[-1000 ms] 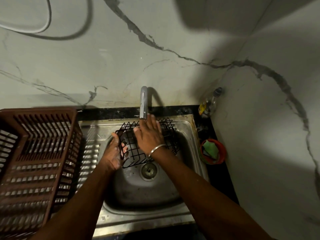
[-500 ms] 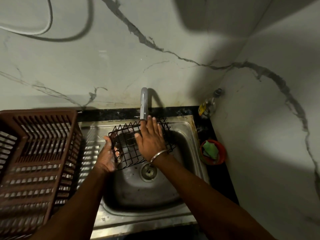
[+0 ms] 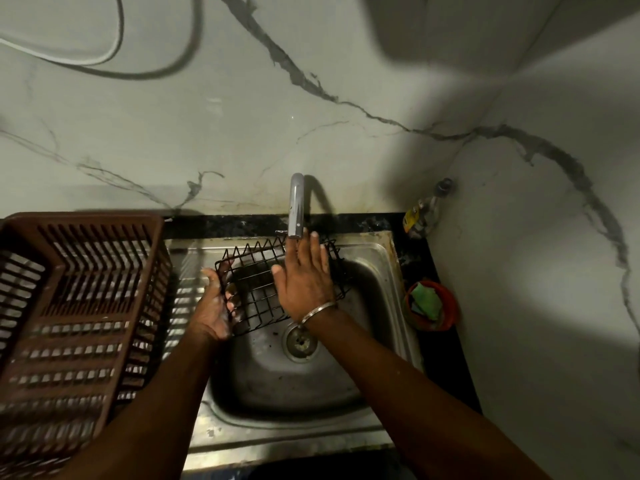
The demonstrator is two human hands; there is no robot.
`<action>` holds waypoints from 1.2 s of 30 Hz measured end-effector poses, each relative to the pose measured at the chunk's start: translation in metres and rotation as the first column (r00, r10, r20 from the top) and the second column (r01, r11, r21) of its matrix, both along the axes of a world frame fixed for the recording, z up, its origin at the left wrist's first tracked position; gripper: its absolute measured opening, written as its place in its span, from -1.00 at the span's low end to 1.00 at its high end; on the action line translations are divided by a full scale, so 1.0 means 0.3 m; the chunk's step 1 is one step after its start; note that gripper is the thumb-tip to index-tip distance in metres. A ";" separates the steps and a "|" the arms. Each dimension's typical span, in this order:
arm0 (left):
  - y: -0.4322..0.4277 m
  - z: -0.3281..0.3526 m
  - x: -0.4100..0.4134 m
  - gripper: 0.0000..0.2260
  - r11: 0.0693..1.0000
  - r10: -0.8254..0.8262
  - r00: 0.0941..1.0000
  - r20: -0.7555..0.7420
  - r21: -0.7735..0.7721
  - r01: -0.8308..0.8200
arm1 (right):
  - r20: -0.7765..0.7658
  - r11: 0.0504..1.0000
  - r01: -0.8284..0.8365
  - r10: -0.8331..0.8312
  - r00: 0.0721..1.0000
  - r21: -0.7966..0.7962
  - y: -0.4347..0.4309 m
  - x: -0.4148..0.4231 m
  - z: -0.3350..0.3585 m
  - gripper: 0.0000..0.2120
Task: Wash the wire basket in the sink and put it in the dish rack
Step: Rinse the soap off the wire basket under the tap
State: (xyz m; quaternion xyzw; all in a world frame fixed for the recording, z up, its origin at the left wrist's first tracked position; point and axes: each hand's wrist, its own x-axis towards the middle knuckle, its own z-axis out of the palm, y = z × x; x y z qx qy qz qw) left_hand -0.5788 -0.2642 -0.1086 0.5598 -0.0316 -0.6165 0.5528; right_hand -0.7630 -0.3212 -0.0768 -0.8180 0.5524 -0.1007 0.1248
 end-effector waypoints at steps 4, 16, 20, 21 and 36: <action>-0.001 0.034 -0.020 -0.35 1.000 -0.023 0.998 -0.051 -0.015 0.022 | -0.004 0.992 -0.115 0.115 0.993 -0.060 0.002 -0.019 -0.002 -0.39; 0.003 -0.005 -0.012 -0.52 0.998 0.002 0.997 -0.082 -0.054 -0.007 | -0.052 0.997 -0.059 0.057 0.997 -0.043 -0.003 -0.067 -0.023 -0.34; 0.008 -0.033 -0.002 -0.50 0.999 0.012 0.998 -0.054 -0.046 -0.014 | -0.041 0.996 0.090 -0.089 0.995 0.001 -0.023 -0.085 -0.022 -0.34; 0.016 -0.027 -0.002 -0.51 0.998 0.008 0.998 -0.059 -0.057 -0.012 | -0.056 0.996 0.087 -0.087 0.995 -0.001 -0.019 -0.082 -0.022 -0.33; 0.088 -0.055 0.025 -0.45 0.996 0.073 0.990 -0.124 -0.048 -0.079 | -0.085 0.997 -0.061 0.058 0.995 -0.037 -0.002 -0.052 0.004 -0.31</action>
